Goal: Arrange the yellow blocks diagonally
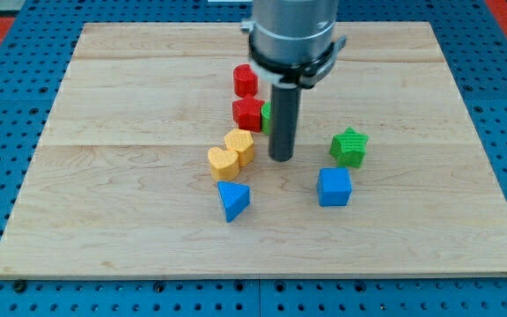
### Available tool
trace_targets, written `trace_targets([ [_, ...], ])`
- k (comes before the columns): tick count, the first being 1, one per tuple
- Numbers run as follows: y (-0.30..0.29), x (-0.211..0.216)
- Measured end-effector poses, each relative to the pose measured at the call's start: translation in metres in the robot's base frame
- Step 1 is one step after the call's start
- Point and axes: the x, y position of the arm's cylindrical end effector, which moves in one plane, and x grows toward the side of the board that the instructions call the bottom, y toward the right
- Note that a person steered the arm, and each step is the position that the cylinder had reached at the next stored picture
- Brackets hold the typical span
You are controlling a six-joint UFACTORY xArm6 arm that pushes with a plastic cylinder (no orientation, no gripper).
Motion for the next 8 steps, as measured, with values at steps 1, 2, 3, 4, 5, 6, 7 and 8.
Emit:
trace_targets([
  [1,-0.058,0.002],
  [2,-0.108,-0.009],
  [3,-0.078,-0.005],
  [4,-0.046,-0.013],
  [5,-0.079,-0.033],
  [6,-0.126,-0.056],
  [7,-0.204,-0.048],
  [8,-0.155,-0.035],
])
